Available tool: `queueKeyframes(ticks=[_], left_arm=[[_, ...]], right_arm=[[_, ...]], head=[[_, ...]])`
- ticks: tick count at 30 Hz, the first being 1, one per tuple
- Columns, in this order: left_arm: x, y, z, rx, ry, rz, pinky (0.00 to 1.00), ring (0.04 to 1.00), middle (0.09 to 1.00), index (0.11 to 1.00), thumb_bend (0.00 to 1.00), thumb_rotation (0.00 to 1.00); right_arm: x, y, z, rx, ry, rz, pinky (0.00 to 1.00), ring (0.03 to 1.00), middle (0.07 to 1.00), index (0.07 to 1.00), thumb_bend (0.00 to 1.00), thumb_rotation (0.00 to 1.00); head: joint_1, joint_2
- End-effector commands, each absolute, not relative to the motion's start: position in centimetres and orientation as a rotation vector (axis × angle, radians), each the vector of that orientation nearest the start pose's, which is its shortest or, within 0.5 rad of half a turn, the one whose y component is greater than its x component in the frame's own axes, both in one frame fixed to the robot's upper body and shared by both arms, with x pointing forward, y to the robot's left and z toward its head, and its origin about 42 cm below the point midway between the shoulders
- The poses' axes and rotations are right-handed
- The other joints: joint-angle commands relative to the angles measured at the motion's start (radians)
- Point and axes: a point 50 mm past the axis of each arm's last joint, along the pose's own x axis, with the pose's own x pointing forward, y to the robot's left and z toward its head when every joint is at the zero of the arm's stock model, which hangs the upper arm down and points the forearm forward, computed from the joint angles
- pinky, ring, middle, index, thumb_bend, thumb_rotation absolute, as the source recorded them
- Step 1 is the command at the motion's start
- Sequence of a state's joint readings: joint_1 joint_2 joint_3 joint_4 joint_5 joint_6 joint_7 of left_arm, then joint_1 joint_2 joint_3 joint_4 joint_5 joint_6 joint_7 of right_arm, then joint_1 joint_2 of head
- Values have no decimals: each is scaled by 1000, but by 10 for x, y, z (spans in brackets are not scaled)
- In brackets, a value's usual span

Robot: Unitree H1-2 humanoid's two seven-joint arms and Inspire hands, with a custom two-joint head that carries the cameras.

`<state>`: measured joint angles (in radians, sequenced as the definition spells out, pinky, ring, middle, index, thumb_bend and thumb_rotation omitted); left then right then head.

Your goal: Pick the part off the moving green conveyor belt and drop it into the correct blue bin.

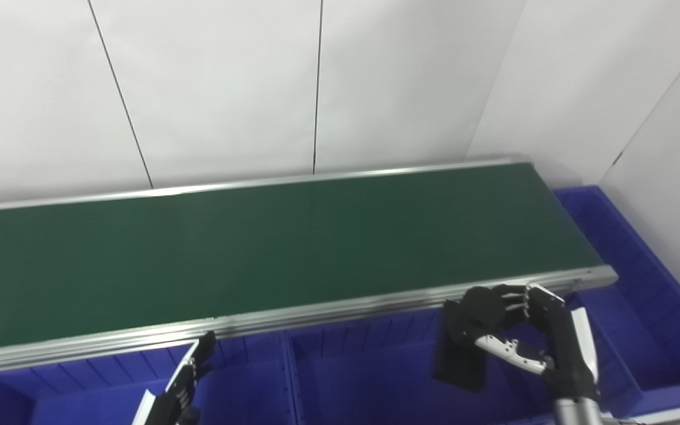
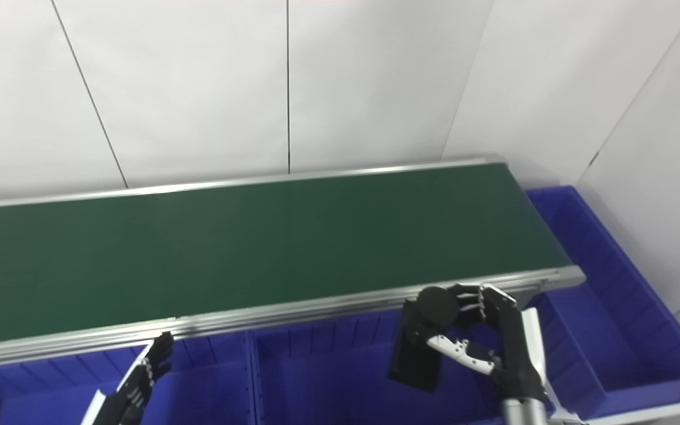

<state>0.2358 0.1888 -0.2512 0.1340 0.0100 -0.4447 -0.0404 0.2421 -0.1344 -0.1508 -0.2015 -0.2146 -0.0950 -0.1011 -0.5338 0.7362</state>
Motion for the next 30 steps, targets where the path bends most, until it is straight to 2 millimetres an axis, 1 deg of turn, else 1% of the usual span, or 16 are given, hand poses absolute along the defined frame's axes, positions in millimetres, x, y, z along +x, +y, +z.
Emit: queueKeyframes(ticks=[1,4,7,10,11,13,15,16,19,26,30], left_arm=[[185,217,40,117,-109,-284,935,966,964,948,850,1000],[186,219,42,111,-112,-286,947,972,966,949,860,1000],[188,221,44,110,-116,-290,956,978,970,950,849,1000],[190,223,46,98,-126,-294,957,975,969,948,815,1000],[191,223,46,94,-128,-296,964,975,969,952,789,1000],[192,224,46,97,-128,-297,967,976,969,954,778,1000],[192,226,46,101,-128,-298,944,966,965,947,791,1000],[192,226,46,102,-128,-299,937,963,964,944,812,1000],[193,227,47,110,-128,-307,946,970,969,950,831,1000],[192,226,48,128,-134,-302,918,959,964,945,827,1000],[191,226,48,132,-132,-305,922,961,966,949,834,1000]], right_arm=[[200,-305,112,-420,-105,-252,389,402,496,541,512,0],[203,-302,105,-446,-96,-236,370,400,497,539,512,0],[206,-299,103,-443,-86,-231,367,403,500,533,513,0],[207,-296,103,-442,-74,-221,370,406,499,531,514,0],[207,-295,103,-443,-70,-218,369,405,496,534,513,0],[208,-294,102,-454,-69,-211,366,403,494,537,513,0],[208,-293,102,-463,-73,-206,360,400,491,540,512,0],[208,-292,103,-467,-74,-203,360,401,491,540,513,0],[208,-290,103,-475,-74,-193,363,401,490,540,512,0],[208,-288,102,-508,-80,-171,361,398,492,546,511,0],[208,-288,101,-504,-69,-167,363,399,492,545,511,0]], head=[[0,4],[-1,31],[-17,40],[-36,42],[-37,42],[-38,44],[-41,46],[-42,47],[-38,47],[-26,49],[-21,48]])
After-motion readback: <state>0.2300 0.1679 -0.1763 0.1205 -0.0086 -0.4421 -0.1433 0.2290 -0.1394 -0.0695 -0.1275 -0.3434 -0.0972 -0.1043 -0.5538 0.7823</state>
